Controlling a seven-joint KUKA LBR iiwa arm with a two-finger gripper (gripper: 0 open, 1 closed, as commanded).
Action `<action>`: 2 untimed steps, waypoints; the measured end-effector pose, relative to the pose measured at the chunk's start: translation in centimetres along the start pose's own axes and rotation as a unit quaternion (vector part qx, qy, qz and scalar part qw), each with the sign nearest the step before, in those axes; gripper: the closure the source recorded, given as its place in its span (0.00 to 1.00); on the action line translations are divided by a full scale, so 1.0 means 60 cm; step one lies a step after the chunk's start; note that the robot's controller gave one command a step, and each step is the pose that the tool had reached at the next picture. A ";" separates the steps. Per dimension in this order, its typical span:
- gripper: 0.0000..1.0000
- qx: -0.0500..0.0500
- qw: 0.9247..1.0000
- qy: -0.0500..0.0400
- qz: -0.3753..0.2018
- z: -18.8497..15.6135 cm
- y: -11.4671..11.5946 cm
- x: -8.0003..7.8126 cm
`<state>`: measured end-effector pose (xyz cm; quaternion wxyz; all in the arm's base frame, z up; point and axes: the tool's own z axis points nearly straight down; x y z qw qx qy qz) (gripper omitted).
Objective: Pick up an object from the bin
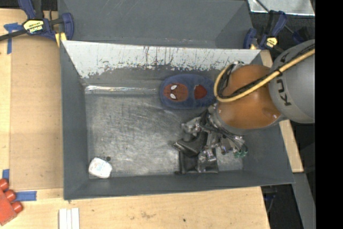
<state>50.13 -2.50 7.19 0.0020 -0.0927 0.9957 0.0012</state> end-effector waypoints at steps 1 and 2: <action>1.00 0.001 1.000 -0.007 0.000 -0.009 0.002 -0.006; 1.00 0.002 1.000 0.000 0.006 -0.247 0.000 -0.046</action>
Offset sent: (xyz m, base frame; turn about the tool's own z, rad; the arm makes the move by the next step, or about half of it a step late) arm 0.0000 0.0000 0.0000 0.0000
